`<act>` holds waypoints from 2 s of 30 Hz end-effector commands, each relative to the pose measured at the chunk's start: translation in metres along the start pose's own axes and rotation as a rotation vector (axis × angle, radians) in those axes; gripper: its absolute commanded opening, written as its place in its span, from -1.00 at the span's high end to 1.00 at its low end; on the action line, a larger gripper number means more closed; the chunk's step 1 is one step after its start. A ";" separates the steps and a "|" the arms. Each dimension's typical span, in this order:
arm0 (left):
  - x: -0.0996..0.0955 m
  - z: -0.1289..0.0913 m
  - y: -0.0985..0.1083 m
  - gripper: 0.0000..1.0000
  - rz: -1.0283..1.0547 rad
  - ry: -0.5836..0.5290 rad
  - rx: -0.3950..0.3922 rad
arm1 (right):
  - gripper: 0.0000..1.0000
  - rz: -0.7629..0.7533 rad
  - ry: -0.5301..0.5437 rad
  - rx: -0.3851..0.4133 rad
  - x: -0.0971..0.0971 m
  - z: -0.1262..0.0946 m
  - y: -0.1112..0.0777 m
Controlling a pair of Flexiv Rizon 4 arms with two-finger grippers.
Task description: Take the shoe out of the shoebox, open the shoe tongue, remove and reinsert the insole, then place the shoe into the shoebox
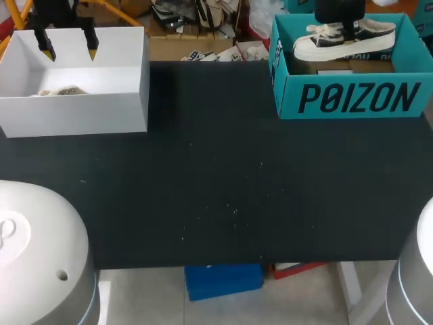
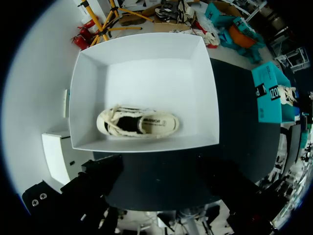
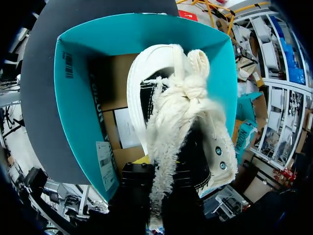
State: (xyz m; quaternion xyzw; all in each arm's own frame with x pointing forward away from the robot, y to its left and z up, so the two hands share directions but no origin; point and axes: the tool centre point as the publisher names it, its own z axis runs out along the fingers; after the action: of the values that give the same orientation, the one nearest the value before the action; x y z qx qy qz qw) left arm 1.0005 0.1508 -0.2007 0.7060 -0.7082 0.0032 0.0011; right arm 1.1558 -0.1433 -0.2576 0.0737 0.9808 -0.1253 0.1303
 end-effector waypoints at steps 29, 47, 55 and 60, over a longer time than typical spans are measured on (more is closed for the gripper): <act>0.000 0.000 0.000 -1.00 -0.001 -0.003 -0.002 | 1.00 0.088 -0.328 0.015 0.161 -0.253 0.120; 0.000 0.000 0.000 -1.00 -0.001 -0.003 -0.002 | 1.00 0.179 -0.218 -0.102 0.286 -0.243 0.251; 0.000 0.000 0.000 -1.00 -0.001 -0.003 -0.002 | 1.00 0.220 -0.177 -0.174 0.324 -0.211 0.291; 0.000 0.000 0.000 -1.00 -0.001 -0.003 -0.002 | 1.00 0.235 -0.165 -0.205 0.344 -0.182 0.307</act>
State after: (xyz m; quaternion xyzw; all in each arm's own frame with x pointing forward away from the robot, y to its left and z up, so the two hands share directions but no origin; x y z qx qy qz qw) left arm 1.0005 0.1507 -0.2007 0.7060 -0.7082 0.0032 0.0010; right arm 0.8380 0.2374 -0.2292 0.1633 0.9600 -0.0193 0.2266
